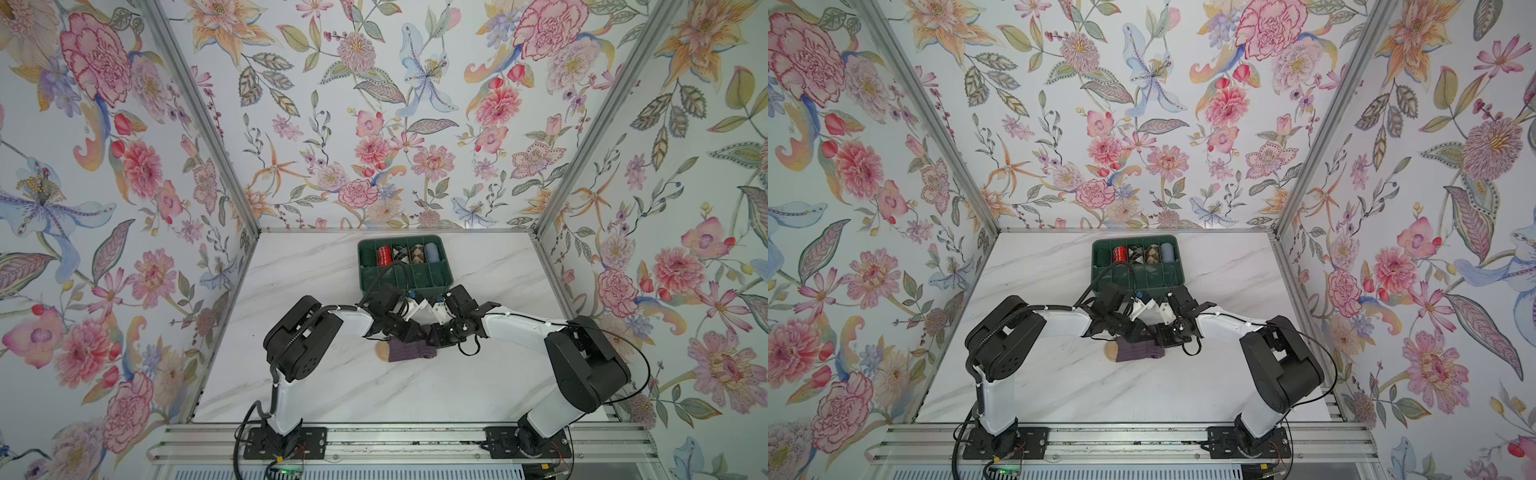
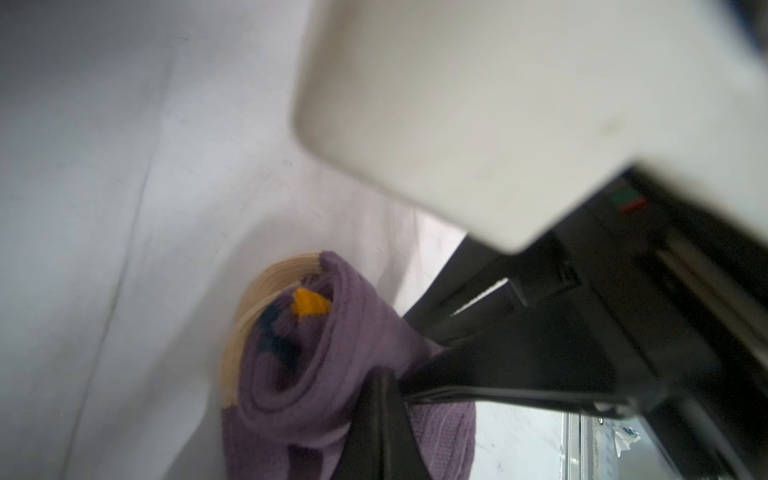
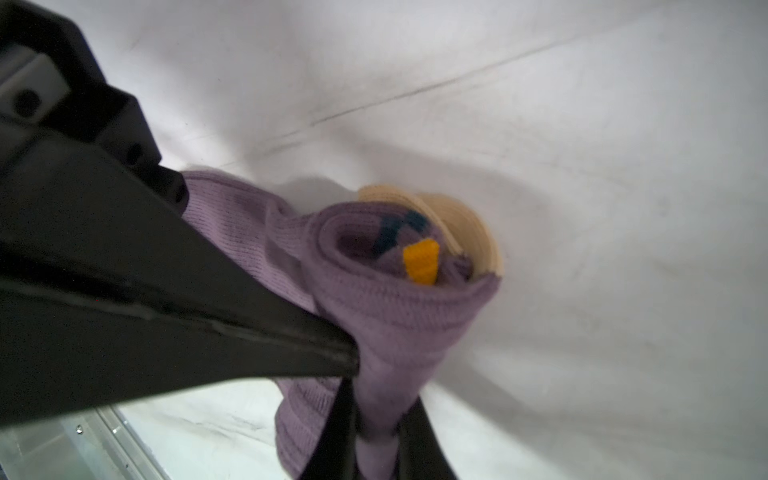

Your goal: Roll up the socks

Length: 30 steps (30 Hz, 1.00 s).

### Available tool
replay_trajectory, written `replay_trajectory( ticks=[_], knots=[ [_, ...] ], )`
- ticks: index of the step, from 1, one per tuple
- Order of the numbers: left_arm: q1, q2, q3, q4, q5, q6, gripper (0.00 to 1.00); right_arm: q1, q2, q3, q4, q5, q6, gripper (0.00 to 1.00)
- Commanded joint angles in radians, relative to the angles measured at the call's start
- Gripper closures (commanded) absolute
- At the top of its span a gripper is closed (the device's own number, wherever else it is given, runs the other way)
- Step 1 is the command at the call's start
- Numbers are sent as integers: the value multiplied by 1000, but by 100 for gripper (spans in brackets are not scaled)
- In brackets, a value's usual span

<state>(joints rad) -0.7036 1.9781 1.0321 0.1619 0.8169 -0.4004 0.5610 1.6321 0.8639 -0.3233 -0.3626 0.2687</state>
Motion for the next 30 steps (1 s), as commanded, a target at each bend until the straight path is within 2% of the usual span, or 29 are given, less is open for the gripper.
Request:
replay_trajectory(
  ticks=[1, 4, 7, 11, 17, 30],
  knots=[
    [-17, 53, -41, -94, -76, 26, 100, -11, -49, 1, -14, 29, 3, 73],
    [-17, 58, -43, -78, -75, 14, 100, -25, -103, -19, -3, 32, 23, 63],
    [-17, 58, -41, -78, -78, 13, 100, -50, -164, -46, 3, 45, 45, 60],
    [-17, 50, -44, -85, -85, 14, 100, -67, -188, -70, -11, 124, 72, 64],
    [-17, 32, -47, -94, -104, 9, 100, -52, -131, -82, -10, 187, 92, 72],
    [-19, -7, -35, -163, -142, 21, 100, -7, -58, -72, 63, 186, 93, 72]
  ],
)
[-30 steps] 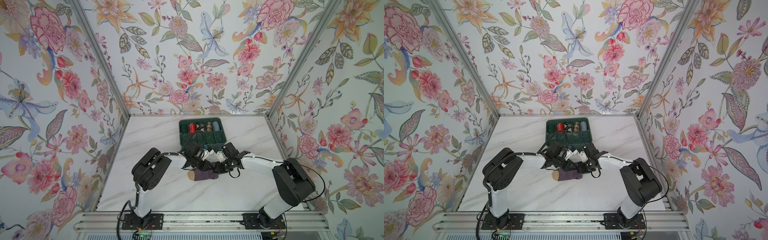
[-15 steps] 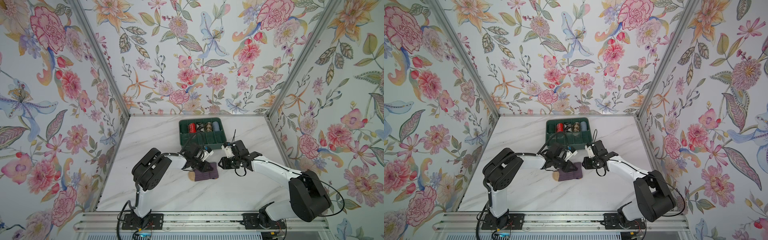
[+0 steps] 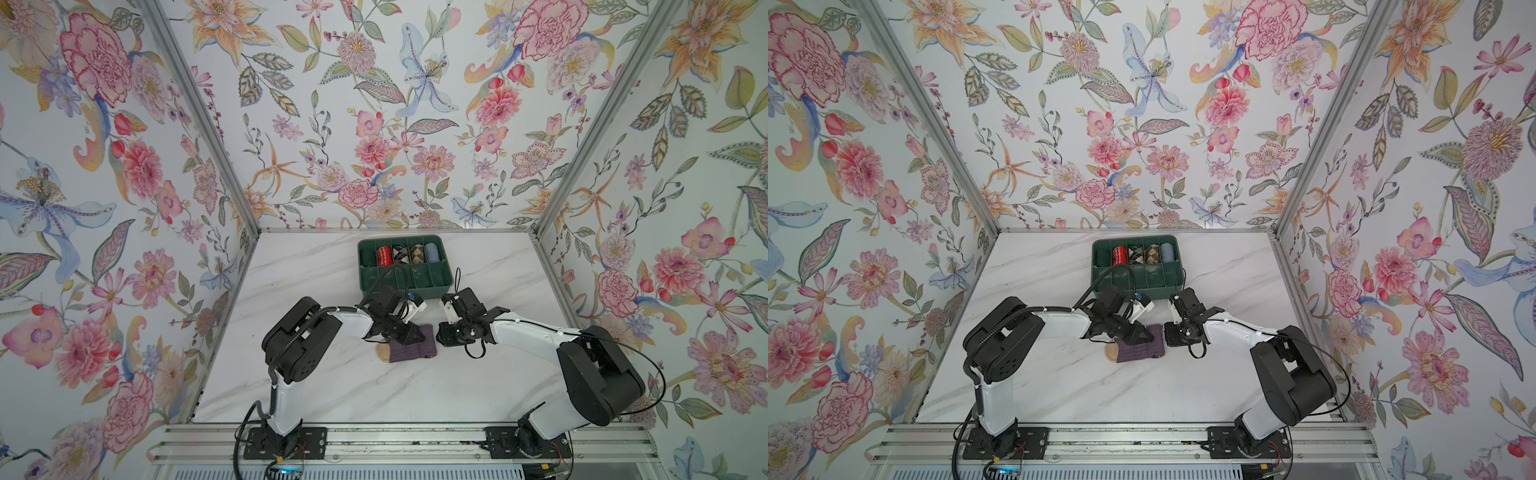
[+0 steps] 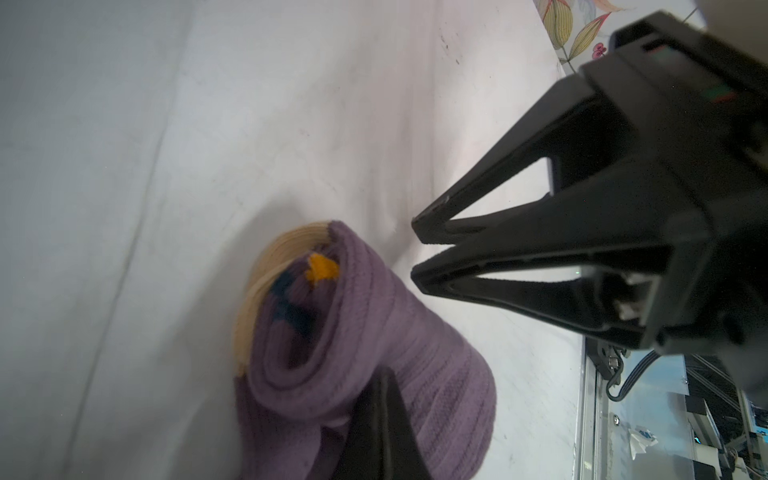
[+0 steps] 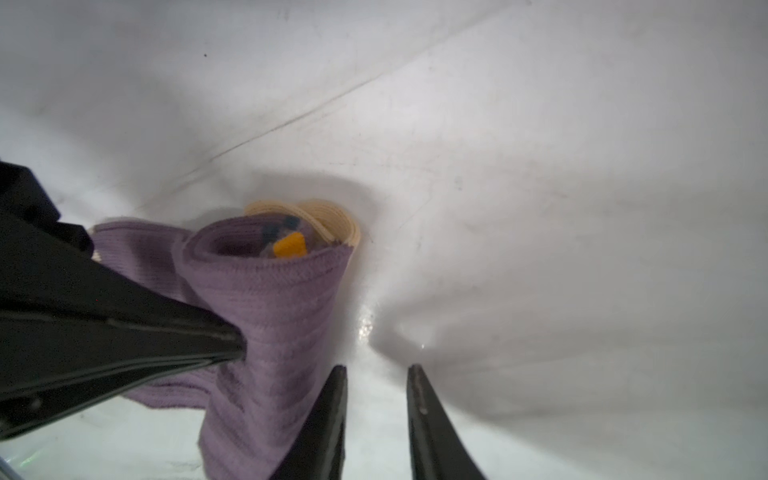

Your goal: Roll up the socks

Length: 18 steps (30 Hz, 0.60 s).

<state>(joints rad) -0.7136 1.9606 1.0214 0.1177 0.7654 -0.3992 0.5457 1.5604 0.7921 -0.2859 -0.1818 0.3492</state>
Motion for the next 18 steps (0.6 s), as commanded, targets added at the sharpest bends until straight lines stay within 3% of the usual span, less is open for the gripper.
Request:
replay_trajectory(
  ticks=[1, 18],
  knots=[
    [-9, 14, -24, -119, -89, 21, 100, 11, 16, -1, 30, 0, 13, 72],
    [-7, 3, -27, -161, -109, 36, 100, 22, -12, -46, 169, -194, 37, 72]
  ],
)
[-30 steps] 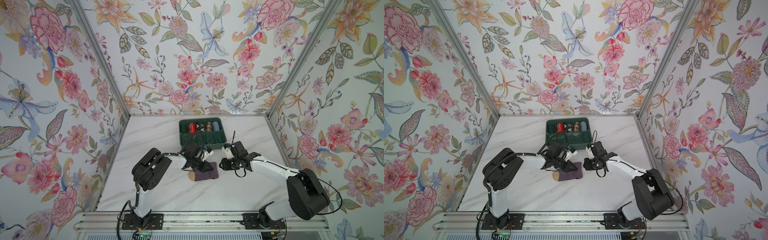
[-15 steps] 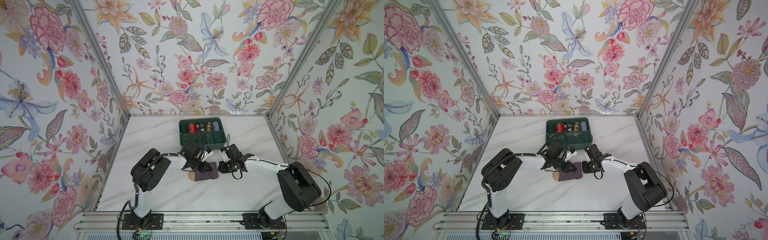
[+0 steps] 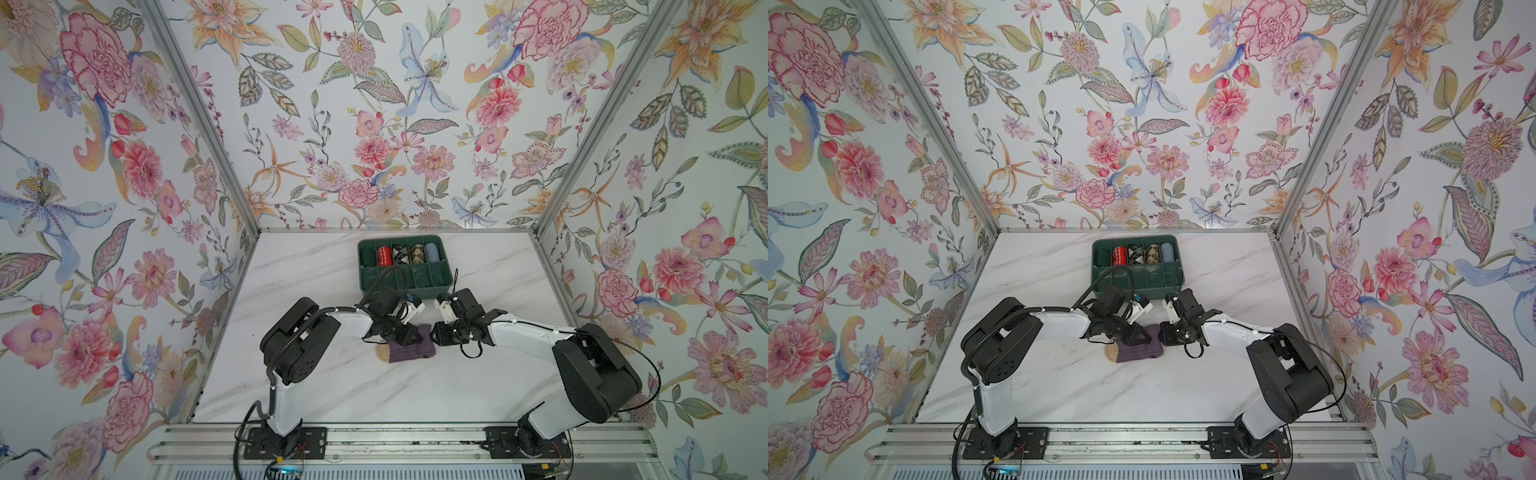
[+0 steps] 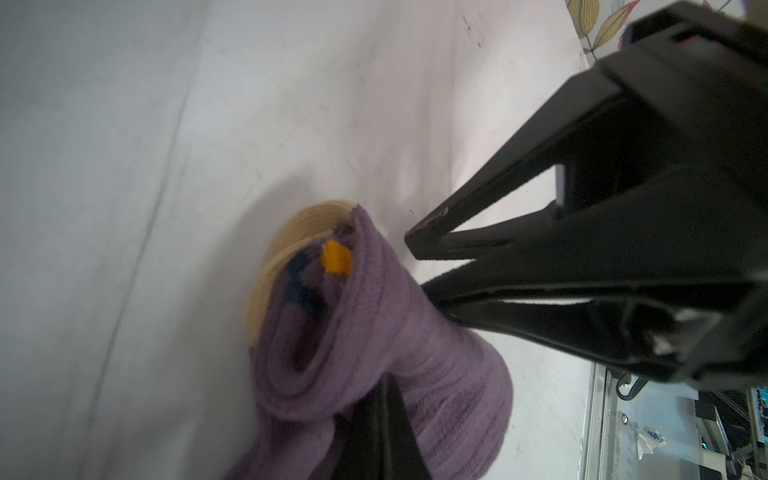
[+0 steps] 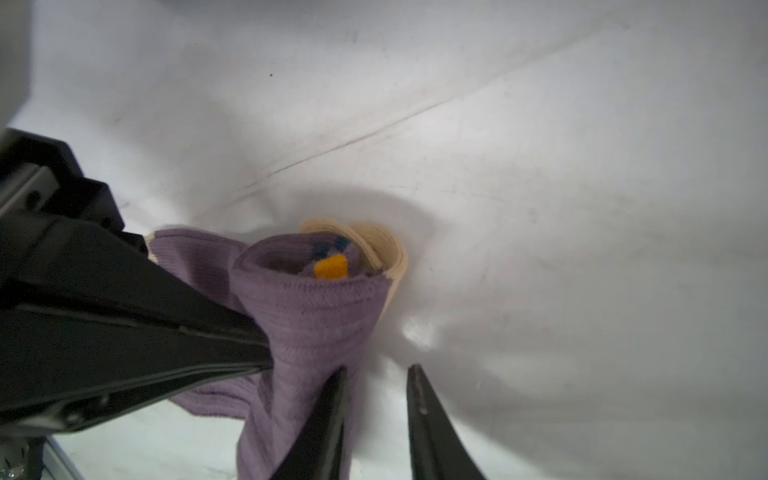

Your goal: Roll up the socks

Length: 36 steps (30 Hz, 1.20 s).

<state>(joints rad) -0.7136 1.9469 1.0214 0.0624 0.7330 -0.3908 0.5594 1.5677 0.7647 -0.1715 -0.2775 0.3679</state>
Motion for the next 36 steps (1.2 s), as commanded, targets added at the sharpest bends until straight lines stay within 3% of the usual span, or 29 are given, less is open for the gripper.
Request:
replay_trajectory(
  ticks=[1, 19, 36],
  knots=[
    [-6, 16, -29, -107, -78, 30, 100, 8, -22, -23, 59, -106, 21, 72],
    [17, 10, -72, -80, -68, 26, 100, 8, -6, -90, 187, -219, 71, 61],
    [9, 35, -162, 126, 101, -83, 100, 17, 96, -113, 325, -229, 137, 57]
  ],
)
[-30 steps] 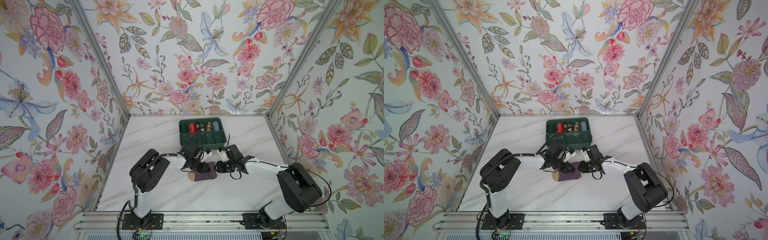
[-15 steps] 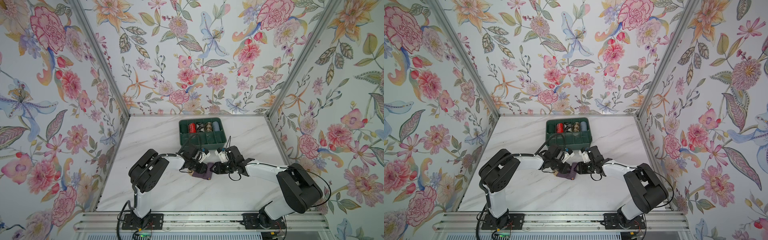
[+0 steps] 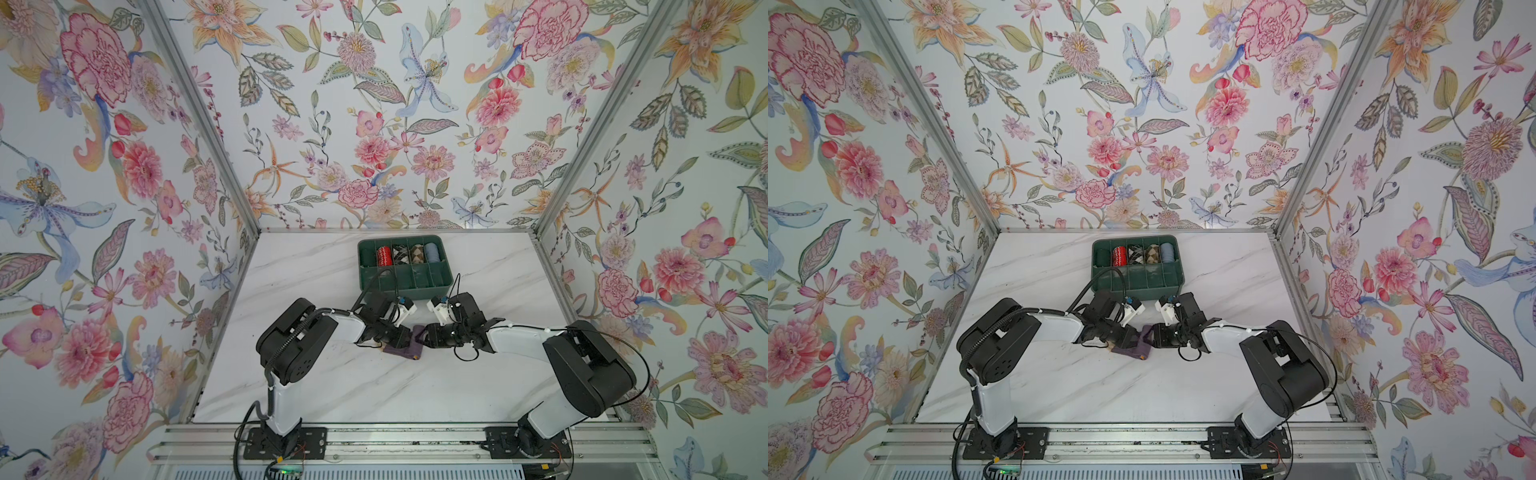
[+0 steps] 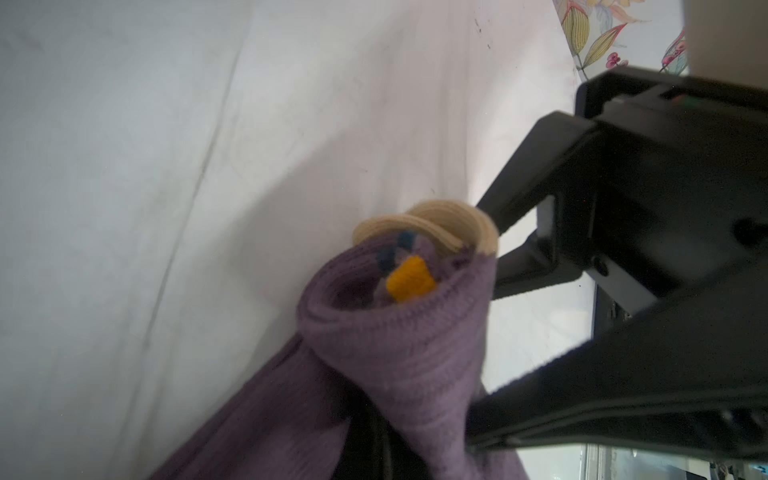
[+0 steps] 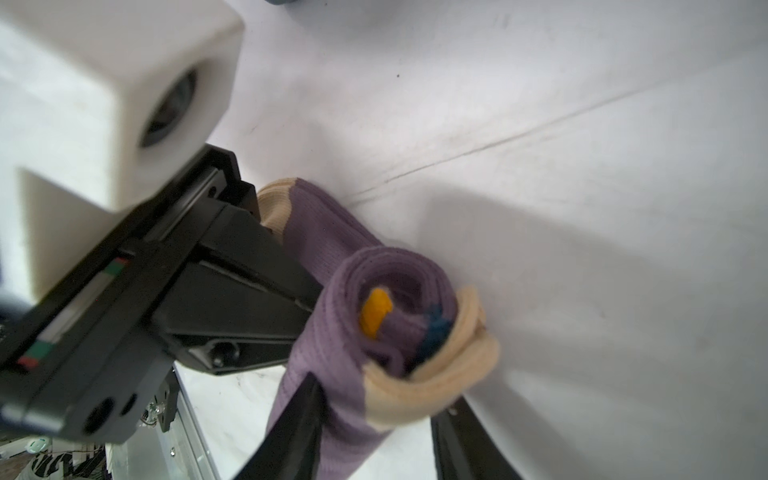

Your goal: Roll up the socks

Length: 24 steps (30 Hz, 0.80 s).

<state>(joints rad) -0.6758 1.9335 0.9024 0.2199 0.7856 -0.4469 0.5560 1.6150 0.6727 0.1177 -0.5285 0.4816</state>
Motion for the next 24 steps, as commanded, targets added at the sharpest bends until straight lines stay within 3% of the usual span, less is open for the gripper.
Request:
replay_trajectory(
  ticks=[1, 11, 17, 20, 24],
  knots=[
    [-33, 52, -45, -22, 53, -35, 100, 21, 57, -21, 44, 21, 25, 57],
    [-66, 84, -71, 129, 120, -132, 100, 24, 109, -22, 88, 10, 37, 61],
    [-82, 102, -71, 167, 136, -158, 100, 25, 131, -21, 96, 5, 37, 83],
    [-84, 106, -71, 173, 140, -162, 100, 28, 135, -19, 84, 12, 33, 99],
    [-81, 100, -69, 148, 130, -147, 100, 34, 127, -5, 24, 54, 15, 100]
  ],
)
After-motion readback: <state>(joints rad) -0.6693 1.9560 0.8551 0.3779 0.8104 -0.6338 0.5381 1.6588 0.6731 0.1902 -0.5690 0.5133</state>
